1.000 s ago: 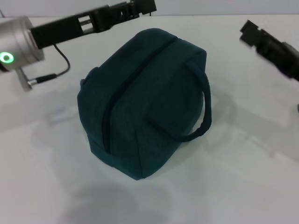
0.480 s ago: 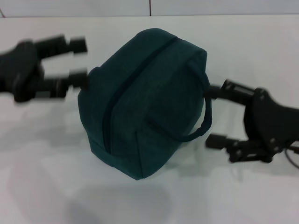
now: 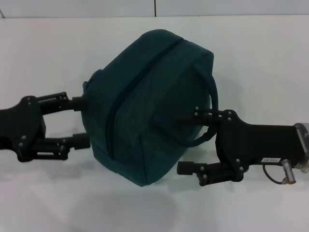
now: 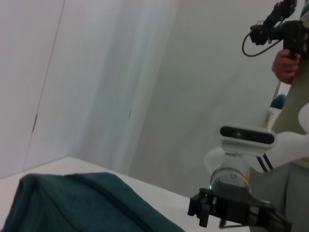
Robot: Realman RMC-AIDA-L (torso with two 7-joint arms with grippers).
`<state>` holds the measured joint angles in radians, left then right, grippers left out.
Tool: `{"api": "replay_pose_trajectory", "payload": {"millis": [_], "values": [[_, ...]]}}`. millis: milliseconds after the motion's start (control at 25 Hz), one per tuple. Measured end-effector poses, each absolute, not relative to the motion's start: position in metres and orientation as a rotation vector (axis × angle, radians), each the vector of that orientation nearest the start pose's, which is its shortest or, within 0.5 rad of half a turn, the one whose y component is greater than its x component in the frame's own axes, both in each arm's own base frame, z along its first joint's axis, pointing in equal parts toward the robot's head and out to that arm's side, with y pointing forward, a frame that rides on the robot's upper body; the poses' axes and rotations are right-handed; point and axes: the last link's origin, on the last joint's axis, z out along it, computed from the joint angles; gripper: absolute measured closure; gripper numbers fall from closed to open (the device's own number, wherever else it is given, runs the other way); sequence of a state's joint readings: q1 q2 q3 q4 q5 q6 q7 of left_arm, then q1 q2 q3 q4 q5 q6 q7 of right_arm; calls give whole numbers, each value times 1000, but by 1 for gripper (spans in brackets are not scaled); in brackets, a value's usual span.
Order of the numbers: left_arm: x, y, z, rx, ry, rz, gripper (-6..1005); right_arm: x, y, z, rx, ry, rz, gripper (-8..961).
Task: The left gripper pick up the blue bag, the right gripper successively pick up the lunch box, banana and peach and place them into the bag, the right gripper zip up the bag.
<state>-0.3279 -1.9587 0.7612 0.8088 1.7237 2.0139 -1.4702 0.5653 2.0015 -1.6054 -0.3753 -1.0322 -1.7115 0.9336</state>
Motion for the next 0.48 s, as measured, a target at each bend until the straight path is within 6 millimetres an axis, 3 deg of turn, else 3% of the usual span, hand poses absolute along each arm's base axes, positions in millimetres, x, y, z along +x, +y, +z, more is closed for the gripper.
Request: {"api": "replay_pose_trajectory", "payload": {"millis": [480], "values": [[-274,252,63,-2892,-540,-1032,123,197,287,-38,-2874,97,1315,87]]}}
